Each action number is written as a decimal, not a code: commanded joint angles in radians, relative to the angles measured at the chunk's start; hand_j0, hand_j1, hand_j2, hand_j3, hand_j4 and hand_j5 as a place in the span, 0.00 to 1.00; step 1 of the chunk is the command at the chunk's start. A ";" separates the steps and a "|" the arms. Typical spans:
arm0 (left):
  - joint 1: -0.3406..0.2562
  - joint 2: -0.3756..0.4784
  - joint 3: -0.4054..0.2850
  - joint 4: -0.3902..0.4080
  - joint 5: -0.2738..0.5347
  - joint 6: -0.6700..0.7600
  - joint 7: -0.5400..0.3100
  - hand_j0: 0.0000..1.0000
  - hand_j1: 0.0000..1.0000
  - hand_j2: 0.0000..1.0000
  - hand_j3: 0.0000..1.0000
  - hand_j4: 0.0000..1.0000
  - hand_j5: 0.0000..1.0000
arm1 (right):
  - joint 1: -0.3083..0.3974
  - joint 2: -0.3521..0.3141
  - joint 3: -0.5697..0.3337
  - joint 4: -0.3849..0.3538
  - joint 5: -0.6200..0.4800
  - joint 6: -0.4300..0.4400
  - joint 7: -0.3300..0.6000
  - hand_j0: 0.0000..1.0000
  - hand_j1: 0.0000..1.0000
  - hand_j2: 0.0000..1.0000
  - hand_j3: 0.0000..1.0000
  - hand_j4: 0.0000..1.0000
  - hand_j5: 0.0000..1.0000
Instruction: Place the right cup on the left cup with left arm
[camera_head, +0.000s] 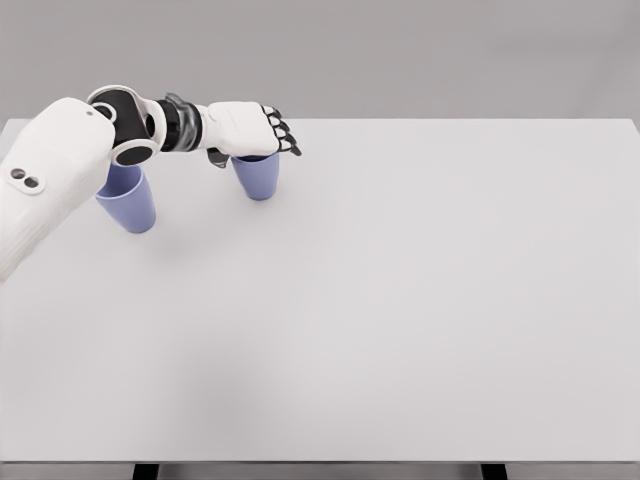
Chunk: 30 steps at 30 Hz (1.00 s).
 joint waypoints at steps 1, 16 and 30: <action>0.000 0.000 0.004 0.001 0.003 0.001 -0.011 1.00 1.00 1.00 1.00 1.00 1.00 | 0.000 0.000 0.000 0.001 -0.001 0.000 0.000 1.00 1.00 1.00 1.00 1.00 1.00; -0.006 0.008 0.013 -0.004 0.060 0.001 -0.025 1.00 1.00 1.00 1.00 1.00 1.00 | 0.000 0.000 0.000 0.001 -0.001 0.000 0.000 1.00 1.00 1.00 1.00 1.00 1.00; -0.003 0.008 0.008 -0.004 0.069 0.001 -0.027 1.00 1.00 1.00 1.00 1.00 1.00 | 0.000 0.000 0.000 0.001 -0.001 0.000 0.000 1.00 1.00 1.00 1.00 1.00 1.00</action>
